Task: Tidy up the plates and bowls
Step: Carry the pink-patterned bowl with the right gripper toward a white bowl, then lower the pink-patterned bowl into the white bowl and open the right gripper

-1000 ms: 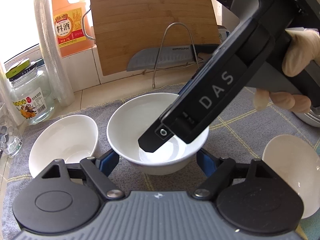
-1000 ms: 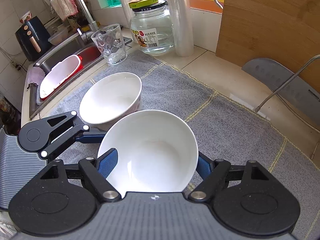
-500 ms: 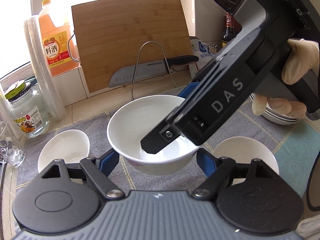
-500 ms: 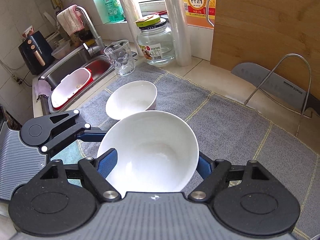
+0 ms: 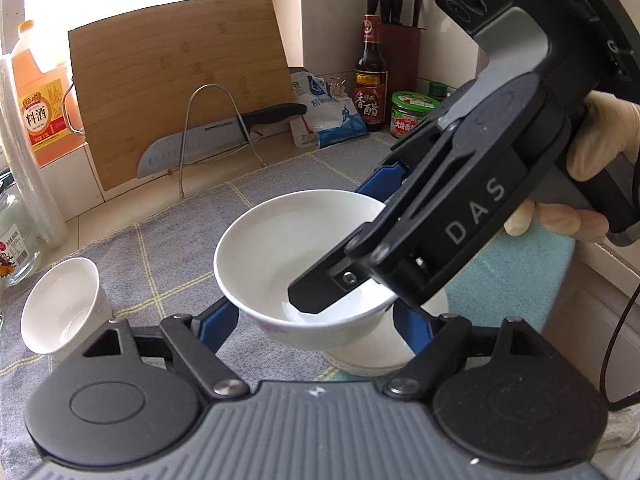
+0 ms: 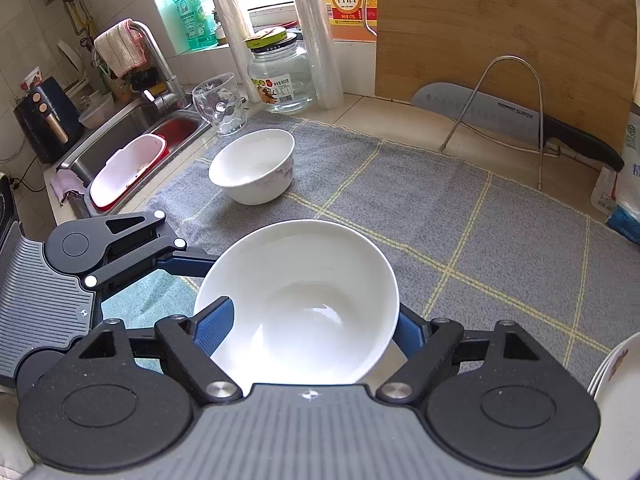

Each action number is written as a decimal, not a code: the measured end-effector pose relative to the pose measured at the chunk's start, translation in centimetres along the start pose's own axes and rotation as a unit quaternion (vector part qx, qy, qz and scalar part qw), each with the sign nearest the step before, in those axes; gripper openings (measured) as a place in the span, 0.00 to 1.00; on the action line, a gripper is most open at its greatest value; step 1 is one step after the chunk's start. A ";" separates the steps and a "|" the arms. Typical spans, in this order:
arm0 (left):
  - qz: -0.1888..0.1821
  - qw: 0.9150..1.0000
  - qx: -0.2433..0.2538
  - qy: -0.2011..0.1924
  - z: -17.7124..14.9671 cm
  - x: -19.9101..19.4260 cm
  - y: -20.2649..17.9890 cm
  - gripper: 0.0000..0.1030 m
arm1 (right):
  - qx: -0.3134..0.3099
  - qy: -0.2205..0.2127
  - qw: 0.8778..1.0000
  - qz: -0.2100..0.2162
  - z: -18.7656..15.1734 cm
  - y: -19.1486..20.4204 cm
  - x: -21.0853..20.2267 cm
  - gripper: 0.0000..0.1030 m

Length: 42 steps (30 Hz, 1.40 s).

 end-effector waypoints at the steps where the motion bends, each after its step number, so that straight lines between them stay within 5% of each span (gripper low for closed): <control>1: -0.006 1.000 0.004 0.000 0.0 0.0 -0.4 0.81 | 0.005 -0.001 1.000 -0.004 -0.5 -0.1 -0.3 0.84; 14: -0.048 0.998 0.029 0.015 -0.8 1.5 -3.0 0.81 | 0.035 -0.002 0.999 -0.032 -3.7 -1.5 -1.2 0.85; 42: -0.058 0.997 0.047 0.035 -1.3 2.6 -3.2 0.90 | 0.021 0.017 0.999 -0.045 -4.4 -2.0 0.0 0.91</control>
Point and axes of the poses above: each gripper's, at about its wrist camera, not at the fingertips, and x roughly the way its jaws point, y to its left, z to its top, the point moved 9 cm from there along x, roughly the way its jaws point, and after that the axes turned 11 degrees about z, right-handed, at the moved point
